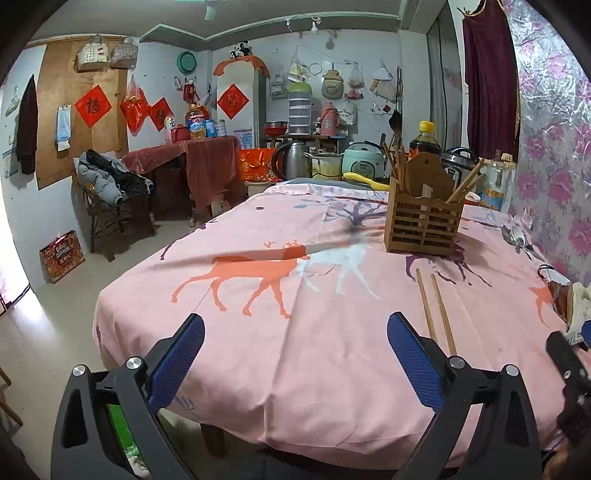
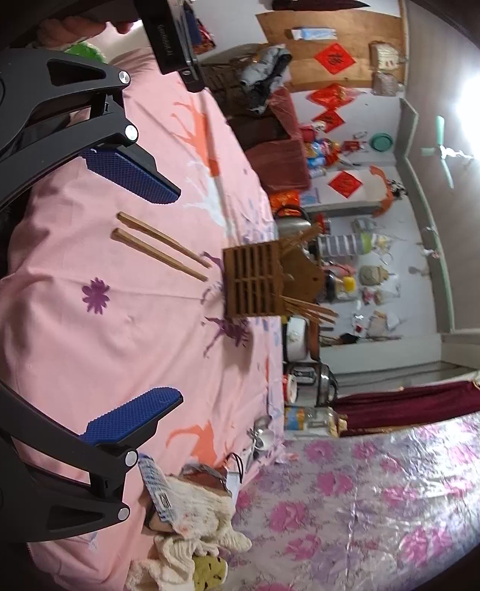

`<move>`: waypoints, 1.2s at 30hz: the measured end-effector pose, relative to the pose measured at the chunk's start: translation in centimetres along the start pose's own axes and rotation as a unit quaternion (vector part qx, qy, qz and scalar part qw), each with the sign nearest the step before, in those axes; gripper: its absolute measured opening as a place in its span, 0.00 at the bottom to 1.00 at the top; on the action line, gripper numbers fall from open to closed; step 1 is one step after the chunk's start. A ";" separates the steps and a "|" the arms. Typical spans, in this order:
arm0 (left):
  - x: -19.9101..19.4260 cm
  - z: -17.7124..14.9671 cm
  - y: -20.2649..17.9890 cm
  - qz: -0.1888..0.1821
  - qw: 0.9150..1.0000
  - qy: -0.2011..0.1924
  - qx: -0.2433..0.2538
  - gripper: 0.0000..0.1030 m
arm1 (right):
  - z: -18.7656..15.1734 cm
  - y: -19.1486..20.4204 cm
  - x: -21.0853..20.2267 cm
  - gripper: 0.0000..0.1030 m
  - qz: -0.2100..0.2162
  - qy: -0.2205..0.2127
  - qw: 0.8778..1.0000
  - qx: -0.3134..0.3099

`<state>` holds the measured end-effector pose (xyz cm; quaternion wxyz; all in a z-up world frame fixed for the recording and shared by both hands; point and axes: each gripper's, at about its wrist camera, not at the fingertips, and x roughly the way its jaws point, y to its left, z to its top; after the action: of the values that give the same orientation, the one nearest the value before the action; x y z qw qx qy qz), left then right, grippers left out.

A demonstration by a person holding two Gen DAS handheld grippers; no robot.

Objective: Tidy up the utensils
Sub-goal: 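Open both tools over the holder and withdraw them to the loose chopsticks, then close the left tool on a lone chopstick while the right tool grasps another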

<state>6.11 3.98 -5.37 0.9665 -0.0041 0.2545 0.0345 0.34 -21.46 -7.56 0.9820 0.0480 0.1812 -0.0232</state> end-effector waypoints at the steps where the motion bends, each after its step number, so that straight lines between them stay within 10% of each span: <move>1: 0.1 -0.1 0.0 0.000 1.000 0.002 0.000 0.94 | -0.2 0.1 0.2 0.93 0.001 0.004 1.000 -0.005; 10: 3.3 -1.3 0.0 0.008 0.999 0.043 0.004 0.94 | -2.7 1.7 2.8 0.90 0.003 0.053 0.996 -0.068; 28: 6.4 -2.9 0.4 0.008 0.995 0.101 -0.008 0.94 | -4.2 4.8 6.5 0.53 0.062 0.120 0.983 -0.123; 36: 6.7 -3.0 0.5 0.009 0.994 0.108 -0.011 0.94 | -2.9 0.1 8.6 0.45 -0.033 0.124 0.991 -0.024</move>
<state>10.44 4.79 -11.30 0.9330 -0.0165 0.3568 0.0452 7.29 -21.29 -13.35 0.9515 0.0211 0.3035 -0.0450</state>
